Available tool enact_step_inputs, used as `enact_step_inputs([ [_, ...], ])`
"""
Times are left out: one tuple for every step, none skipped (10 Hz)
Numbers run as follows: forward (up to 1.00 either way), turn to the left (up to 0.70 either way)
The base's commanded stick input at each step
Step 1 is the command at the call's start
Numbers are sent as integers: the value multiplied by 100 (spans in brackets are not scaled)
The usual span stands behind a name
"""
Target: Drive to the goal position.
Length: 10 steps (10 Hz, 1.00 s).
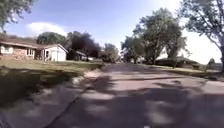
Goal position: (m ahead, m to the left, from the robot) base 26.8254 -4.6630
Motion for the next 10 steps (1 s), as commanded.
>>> enact_step_inputs([
  [100, 4],
  [100, 4],
  [100, 4],
  [100, 4],
  [100, 3],
  [100, 4],
  [100, 4],
  [100, 4],
  [100, 3],
  [100, 3],
])
